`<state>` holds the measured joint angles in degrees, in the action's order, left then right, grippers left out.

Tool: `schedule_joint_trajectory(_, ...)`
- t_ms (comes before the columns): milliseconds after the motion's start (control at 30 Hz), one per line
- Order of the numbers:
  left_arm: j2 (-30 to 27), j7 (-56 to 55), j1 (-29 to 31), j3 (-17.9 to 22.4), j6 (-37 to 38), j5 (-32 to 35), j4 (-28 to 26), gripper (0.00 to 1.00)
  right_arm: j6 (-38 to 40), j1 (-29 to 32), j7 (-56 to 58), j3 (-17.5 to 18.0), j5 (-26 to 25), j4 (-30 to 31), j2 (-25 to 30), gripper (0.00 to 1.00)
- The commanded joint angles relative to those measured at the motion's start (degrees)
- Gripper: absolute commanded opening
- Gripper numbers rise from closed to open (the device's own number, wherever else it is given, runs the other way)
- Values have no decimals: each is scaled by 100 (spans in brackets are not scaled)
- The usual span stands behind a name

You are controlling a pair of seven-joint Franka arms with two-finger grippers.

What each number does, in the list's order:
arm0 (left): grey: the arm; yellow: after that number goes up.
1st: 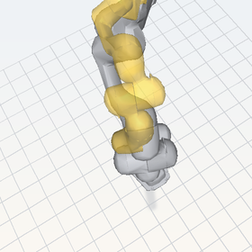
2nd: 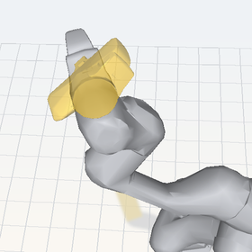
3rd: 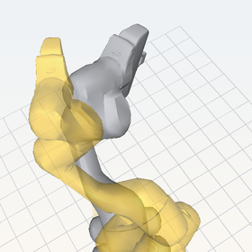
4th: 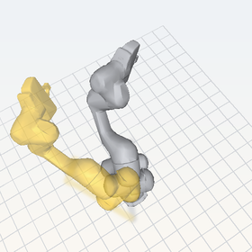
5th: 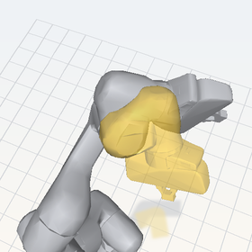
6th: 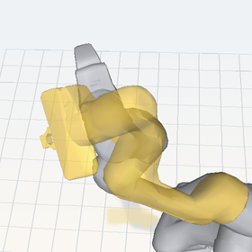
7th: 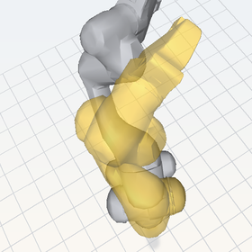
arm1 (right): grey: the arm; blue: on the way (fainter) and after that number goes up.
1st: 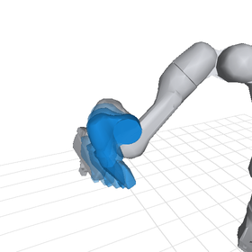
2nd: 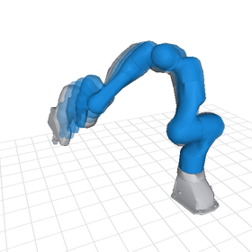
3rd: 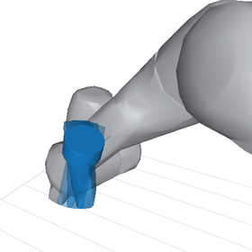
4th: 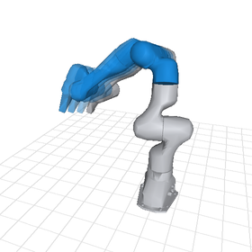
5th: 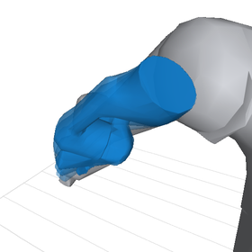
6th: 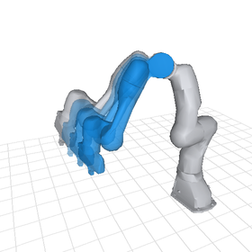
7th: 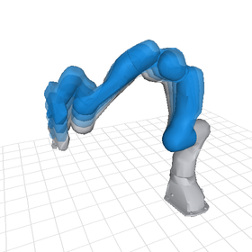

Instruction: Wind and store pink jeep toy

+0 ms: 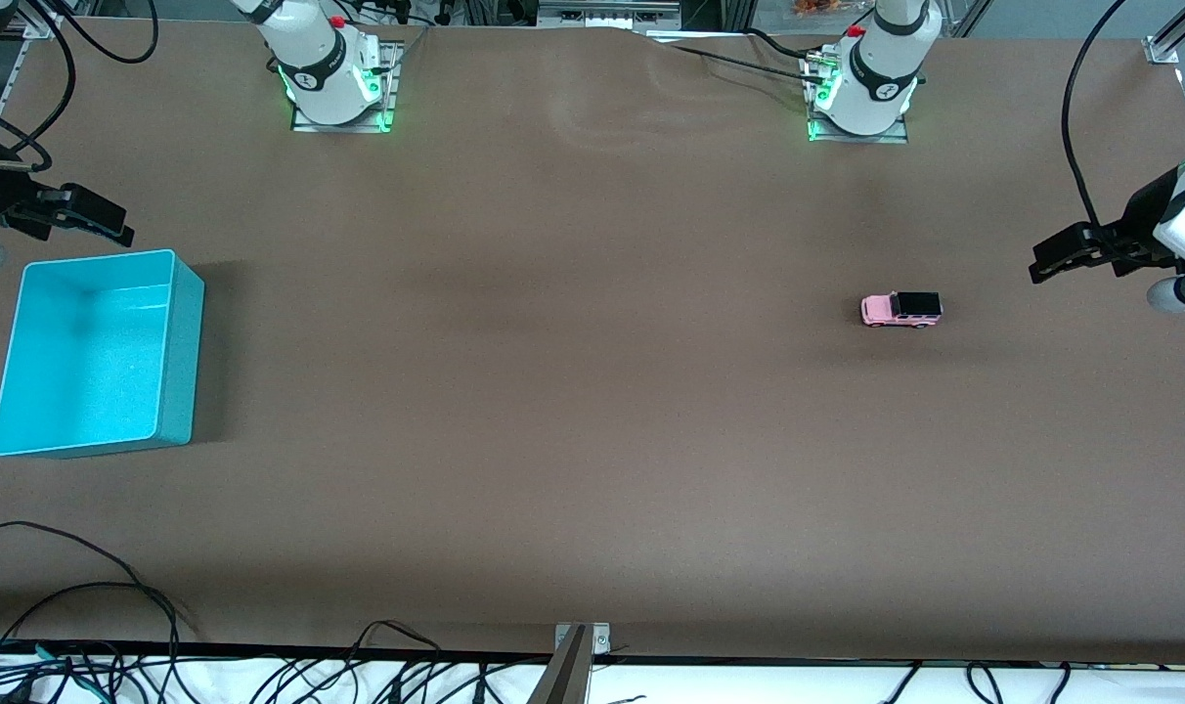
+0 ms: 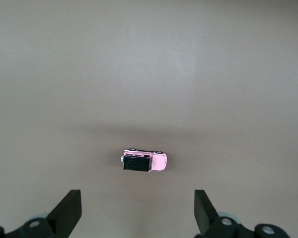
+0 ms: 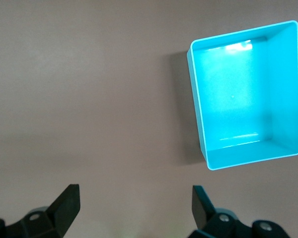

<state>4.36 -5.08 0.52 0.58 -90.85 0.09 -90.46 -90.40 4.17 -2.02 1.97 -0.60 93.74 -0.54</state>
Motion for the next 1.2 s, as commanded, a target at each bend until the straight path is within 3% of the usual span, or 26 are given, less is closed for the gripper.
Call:
schedule_joint_trajectory(0,197,183,44,-14,120,-79,230,100,-66,5,70,5,-28,57,45,100)
schedule_joint_trajectory(633,478,104,54,-23,7,-88,99,100,-48,5,70,5,130,30,45,100)
schedule_joint_trajectory(1167,224,104,89,-14,-1794,-62,-2026,100,-74,22,228,-13,130,65,63,100)
